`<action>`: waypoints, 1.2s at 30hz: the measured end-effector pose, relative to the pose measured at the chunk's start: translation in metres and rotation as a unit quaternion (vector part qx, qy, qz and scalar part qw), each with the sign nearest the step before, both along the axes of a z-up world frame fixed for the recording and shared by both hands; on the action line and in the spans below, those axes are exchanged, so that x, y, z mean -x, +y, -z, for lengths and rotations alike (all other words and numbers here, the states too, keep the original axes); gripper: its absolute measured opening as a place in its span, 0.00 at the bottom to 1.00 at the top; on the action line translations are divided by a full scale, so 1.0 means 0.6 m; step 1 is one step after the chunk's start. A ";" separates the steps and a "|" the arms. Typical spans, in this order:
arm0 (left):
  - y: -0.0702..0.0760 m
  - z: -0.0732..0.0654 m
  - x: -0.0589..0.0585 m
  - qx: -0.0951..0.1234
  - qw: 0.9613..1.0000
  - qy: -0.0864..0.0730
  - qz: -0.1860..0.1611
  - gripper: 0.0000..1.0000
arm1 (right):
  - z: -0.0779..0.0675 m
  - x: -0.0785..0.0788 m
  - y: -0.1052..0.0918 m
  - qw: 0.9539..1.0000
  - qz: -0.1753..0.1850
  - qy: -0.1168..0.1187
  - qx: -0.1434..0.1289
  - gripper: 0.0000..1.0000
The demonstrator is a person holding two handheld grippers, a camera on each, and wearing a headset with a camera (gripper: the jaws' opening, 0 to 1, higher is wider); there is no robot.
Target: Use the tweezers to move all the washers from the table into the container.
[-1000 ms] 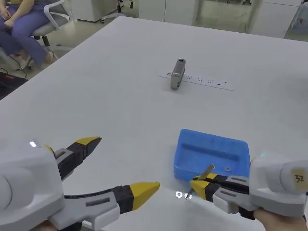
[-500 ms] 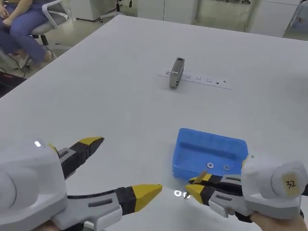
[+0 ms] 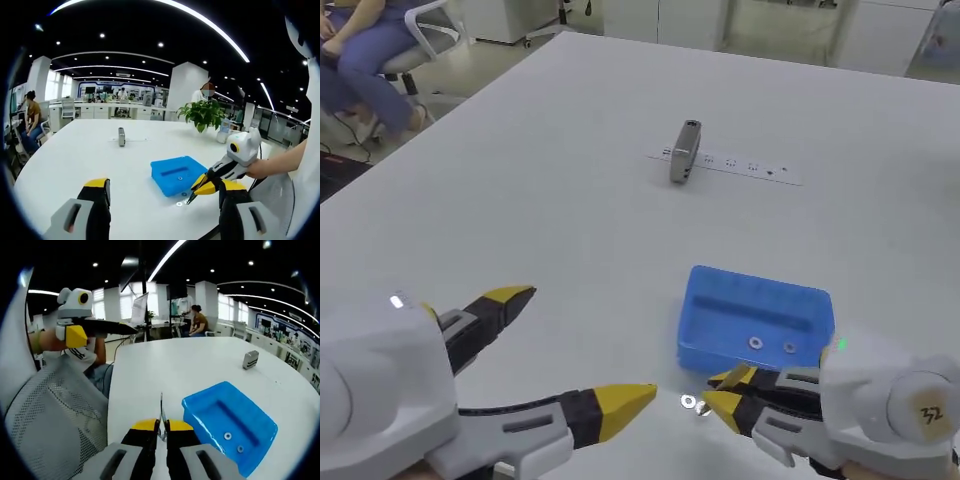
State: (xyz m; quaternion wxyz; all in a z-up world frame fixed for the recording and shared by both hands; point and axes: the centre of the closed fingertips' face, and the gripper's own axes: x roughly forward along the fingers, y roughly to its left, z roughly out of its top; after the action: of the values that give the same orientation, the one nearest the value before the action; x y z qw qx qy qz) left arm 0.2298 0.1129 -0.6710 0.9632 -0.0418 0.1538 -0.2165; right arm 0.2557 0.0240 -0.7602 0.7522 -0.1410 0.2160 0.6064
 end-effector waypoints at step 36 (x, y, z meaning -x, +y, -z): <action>0.022 0.008 -0.001 0.002 1.000 0.006 -0.004 0.91 | -0.008 -0.185 -0.018 0.989 0.129 0.069 0.018 0.02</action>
State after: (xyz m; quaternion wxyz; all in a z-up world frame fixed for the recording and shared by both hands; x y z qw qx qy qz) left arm 0.2304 0.1260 -0.6760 0.9630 -0.0452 0.1590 -0.2127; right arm 0.3664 0.0134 -0.7552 0.8051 -0.0831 0.2944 0.5083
